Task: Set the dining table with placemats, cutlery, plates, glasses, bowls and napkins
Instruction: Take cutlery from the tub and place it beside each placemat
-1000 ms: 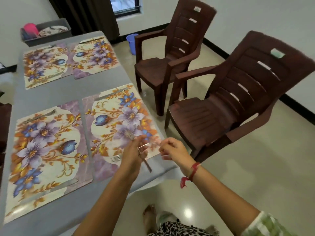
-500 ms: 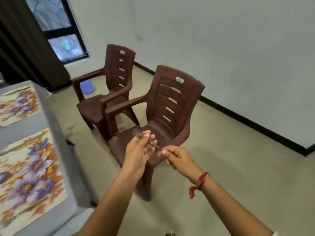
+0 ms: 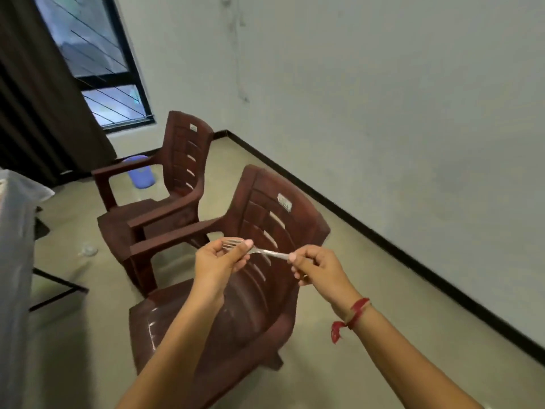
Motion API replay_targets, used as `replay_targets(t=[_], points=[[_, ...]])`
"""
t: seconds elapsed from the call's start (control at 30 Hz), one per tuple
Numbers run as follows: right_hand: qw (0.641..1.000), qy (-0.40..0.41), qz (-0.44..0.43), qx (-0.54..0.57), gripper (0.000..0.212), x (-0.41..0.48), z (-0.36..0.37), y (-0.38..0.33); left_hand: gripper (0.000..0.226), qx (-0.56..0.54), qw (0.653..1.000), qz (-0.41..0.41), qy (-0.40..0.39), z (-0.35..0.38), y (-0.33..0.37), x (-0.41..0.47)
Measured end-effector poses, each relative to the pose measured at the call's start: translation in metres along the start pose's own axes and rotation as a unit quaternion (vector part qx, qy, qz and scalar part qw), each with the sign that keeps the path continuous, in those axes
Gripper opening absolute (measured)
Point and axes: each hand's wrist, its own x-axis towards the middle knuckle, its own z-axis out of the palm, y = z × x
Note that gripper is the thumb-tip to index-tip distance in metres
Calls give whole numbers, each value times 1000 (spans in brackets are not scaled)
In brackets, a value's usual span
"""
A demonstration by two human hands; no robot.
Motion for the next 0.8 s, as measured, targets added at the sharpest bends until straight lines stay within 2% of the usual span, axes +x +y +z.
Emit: replay_targets(t=[0.1, 0.27, 0.43, 0.53, 0.7, 0.8], points=[[995, -93, -25, -35, 16, 75, -11, -26, 7, -37, 996, 43, 66, 25, 26, 52], [975, -222, -30, -7, 14, 160, -4, -49, 6, -37, 984, 91, 148, 34, 50, 111], [933, -358, -31, -1, 12, 238, 8, -51, 12, -44, 964, 119, 233, 43, 53, 153], [895, -444, -25, 16, 10, 284, 12, -52, 14, -64, 943, 137, 296, 62, 52, 179], [860, -509, -9, 31, 12, 364, -13, -58, 11, -103, 909, 134, 382, 129, 51, 232], [853, -520, 1, 34, 14, 412, -37, -64, 17, -97, 907, 110, 394, 179, 52, 269]])
